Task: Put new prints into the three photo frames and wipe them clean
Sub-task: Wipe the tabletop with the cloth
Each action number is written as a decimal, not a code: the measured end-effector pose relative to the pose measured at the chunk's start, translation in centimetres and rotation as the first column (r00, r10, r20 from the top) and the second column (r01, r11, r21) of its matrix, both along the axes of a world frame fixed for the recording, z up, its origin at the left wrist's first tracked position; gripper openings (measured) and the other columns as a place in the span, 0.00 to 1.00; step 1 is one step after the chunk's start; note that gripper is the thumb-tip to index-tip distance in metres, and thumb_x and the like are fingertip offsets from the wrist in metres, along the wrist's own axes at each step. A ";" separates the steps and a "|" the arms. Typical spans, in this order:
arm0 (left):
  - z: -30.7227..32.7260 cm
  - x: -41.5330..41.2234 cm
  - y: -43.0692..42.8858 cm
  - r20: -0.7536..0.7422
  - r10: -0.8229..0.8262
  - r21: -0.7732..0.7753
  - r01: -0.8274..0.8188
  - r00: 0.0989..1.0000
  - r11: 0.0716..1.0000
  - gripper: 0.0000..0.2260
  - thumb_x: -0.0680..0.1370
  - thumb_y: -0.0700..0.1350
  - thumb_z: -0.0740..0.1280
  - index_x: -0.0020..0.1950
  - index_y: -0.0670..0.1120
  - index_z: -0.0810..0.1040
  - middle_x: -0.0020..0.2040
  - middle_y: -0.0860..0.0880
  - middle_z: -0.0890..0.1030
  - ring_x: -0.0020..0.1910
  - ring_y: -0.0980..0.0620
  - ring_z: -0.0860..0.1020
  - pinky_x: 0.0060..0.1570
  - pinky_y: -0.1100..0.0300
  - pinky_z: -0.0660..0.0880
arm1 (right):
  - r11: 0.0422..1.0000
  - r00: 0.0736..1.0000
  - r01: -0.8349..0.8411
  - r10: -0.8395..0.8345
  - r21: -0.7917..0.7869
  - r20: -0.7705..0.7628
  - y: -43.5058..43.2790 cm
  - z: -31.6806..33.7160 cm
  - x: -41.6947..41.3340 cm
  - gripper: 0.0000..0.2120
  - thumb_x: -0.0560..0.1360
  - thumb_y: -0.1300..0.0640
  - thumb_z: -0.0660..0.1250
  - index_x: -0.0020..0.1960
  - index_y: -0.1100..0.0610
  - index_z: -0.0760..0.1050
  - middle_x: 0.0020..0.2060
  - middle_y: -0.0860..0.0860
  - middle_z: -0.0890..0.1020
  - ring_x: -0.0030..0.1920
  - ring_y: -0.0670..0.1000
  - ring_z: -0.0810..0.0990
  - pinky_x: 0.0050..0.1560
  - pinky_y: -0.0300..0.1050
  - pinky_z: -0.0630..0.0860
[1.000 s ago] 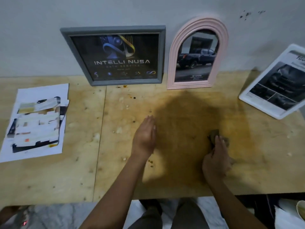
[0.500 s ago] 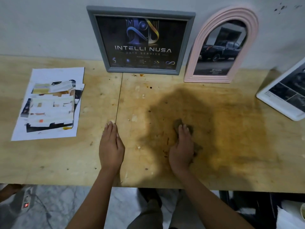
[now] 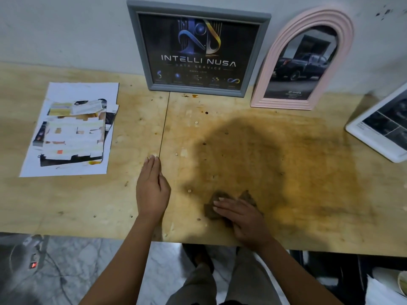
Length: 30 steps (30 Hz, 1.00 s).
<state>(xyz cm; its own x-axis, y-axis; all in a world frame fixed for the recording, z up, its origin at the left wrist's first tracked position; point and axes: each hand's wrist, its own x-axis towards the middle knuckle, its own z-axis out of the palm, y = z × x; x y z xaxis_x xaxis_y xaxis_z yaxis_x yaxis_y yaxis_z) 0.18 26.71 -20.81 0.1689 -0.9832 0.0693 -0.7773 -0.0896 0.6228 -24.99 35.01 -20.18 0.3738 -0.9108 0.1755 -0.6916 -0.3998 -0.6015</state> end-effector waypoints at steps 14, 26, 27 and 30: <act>-0.4 1.1 -5.8 0.120 -0.058 0.027 0.055 0.991 0.998 0.22 0.79 0.44 0.52 0.71 0.41 0.67 0.73 0.44 0.66 0.73 0.48 0.61 0.72 0.55 0.56 | 0.636 0.622 0.707 -0.767 0.309 0.156 -13.0 0.8 2.9 0.23 0.78 0.69 0.54 0.71 0.54 0.67 0.71 0.51 0.67 0.72 0.49 0.62 0.73 0.48 0.59; -0.2 1.0 -6.2 0.095 -0.038 0.031 0.035 0.995 0.999 0.23 0.77 0.46 0.53 0.72 0.45 0.67 0.73 0.48 0.66 0.73 0.53 0.61 0.70 0.52 0.62 | 0.749 0.780 0.624 -0.612 0.223 -0.129 -25.9 1.6 10.0 0.29 0.75 0.66 0.60 0.75 0.56 0.58 0.74 0.51 0.60 0.74 0.53 0.56 0.75 0.49 0.53; -0.2 1.1 -6.3 0.100 -0.043 0.035 0.039 0.994 0.999 0.23 0.77 0.47 0.52 0.72 0.45 0.67 0.73 0.48 0.66 0.73 0.52 0.62 0.70 0.51 0.63 | 0.744 0.770 0.638 -0.622 0.199 -0.143 -26.1 1.5 10.4 0.29 0.75 0.66 0.60 0.74 0.57 0.58 0.74 0.52 0.61 0.74 0.53 0.57 0.74 0.50 0.54; -0.1 1.1 -6.6 0.110 -0.057 0.045 0.052 0.992 0.998 0.23 0.77 0.46 0.52 0.71 0.44 0.68 0.72 0.48 0.67 0.73 0.51 0.62 0.69 0.50 0.65 | 0.731 0.743 0.668 -0.645 0.138 -0.179 -26.1 1.2 10.9 0.28 0.75 0.64 0.60 0.74 0.57 0.60 0.73 0.51 0.62 0.73 0.52 0.58 0.74 0.49 0.54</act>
<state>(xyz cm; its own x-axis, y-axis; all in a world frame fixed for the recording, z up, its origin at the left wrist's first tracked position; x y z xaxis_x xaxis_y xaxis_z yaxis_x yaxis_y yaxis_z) 1.27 20.13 -20.95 0.1082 -0.9932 0.0433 -0.8457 -0.0691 0.5292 -14.12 8.87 -18.93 -0.3232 -0.9461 -0.0218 -0.8062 0.2873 -0.5172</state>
